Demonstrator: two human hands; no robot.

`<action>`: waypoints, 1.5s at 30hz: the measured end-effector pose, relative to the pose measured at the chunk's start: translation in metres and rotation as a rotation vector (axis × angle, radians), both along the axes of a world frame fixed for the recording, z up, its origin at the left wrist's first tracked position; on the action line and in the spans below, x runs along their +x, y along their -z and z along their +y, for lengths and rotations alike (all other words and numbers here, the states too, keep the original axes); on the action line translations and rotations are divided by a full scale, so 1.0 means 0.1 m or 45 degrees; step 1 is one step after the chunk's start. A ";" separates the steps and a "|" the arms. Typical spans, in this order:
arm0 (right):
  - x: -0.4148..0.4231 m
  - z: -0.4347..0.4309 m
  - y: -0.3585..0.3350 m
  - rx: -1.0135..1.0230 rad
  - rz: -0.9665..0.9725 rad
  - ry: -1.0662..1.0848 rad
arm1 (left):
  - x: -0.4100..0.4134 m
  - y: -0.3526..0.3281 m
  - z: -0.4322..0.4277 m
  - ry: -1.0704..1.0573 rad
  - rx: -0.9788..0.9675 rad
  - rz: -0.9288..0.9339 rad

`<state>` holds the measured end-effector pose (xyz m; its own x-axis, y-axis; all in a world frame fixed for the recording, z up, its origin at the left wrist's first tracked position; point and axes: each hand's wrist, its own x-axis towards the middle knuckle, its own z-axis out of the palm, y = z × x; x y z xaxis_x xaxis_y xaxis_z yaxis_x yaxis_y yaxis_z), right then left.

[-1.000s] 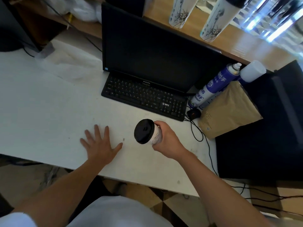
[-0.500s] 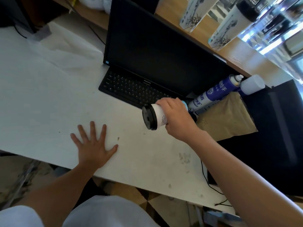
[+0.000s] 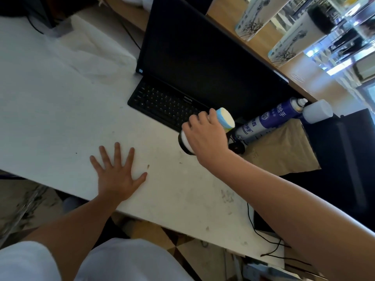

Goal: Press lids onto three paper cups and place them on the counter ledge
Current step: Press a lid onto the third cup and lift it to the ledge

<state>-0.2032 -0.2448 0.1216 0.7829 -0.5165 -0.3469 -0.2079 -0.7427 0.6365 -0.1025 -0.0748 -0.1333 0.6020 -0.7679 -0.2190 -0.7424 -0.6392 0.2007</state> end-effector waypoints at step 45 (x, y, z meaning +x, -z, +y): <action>-0.82 0.54 0.36 1.134 -2.330 1.181 | -0.18 -1.40 -0.52 0.223 -0.189 0.997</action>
